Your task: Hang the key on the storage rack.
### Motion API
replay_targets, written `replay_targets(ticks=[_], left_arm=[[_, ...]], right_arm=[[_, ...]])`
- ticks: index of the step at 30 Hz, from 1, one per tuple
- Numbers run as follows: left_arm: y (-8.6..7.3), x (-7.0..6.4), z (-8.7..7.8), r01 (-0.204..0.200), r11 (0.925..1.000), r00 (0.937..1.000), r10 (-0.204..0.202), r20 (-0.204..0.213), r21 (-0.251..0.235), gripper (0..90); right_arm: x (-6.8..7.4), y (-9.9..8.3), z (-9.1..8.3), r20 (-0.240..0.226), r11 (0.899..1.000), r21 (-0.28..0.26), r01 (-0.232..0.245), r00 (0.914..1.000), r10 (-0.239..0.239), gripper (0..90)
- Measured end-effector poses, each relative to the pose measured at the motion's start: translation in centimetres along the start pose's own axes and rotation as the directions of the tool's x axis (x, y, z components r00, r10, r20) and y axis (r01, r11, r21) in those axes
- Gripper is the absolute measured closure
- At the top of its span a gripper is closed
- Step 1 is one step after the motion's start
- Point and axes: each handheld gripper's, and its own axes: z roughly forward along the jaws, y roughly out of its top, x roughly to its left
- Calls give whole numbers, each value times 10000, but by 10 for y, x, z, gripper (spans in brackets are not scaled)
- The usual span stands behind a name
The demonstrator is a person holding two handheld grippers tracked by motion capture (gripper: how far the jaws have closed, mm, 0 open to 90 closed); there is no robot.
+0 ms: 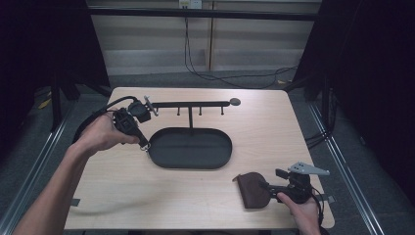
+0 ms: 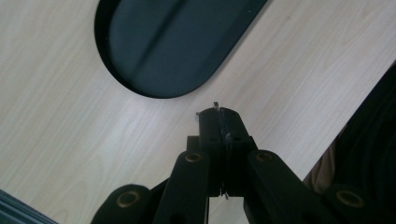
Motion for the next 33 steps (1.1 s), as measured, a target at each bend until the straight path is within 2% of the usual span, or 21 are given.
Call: replay_targets(ticks=[2, 5, 8, 9, 11, 13, 18, 22, 23, 33], left_arm=[[2, 1, -4, 55, 10000, 10000, -54, 35, -78, 895], [9, 4, -7, -165, 9998, 9999, 166, -30, 105, 895], [12, 4, -8, -96, 10000, 10000, 96, 26, -26, 895], [15, 6, -8, -135, 9998, 9999, 136, -31, 145, 895], [17, 8, -10, -142, 9998, 9999, 143, -57, 146, 895], [21, 12, -15, 6, 10000, 10000, -6, -4, 45, 895], [28, 15, -18, -95, 9999, 10000, 95, 10, 43, 894], [34, 20, -18, 10, 9999, 10000, -9, -73, 117, 895], [37, 24, -18, 149, 9999, 9999, -148, -73, 52, 895], [44, 37, -22, 374, 9993, 9992, -374, -101, -45, 895]], right_arm=[[0, 0, 0, 12, 10000, 25, -63, 10000, 63, 167], [0, 0, 0, -11, 10000, 54, -84, 10000, 84, 168], [0, -1, 0, -33, 9999, 44, -105, 9999, 105, 169], [-1, -1, 0, -50, 9999, 38, -113, 9999, 114, 169], [-1, -1, 0, -53, 9999, 40, -119, 9999, 119, 169], [-1, -1, 0, -61, 9999, 49, -128, 9999, 129, 169], [-1, -1, 0, -73, 9998, 31, -172, 9998, 172, 170], [-1, -1, -1, -79, 9998, 3, -177, 9998, 177, 170], [-1, -1, -1, -84, 9998, 9, -177, 9998, 177, 171], [-2, -1, 0, -103, 9998, 0, -187, 9998, 187, 171]])
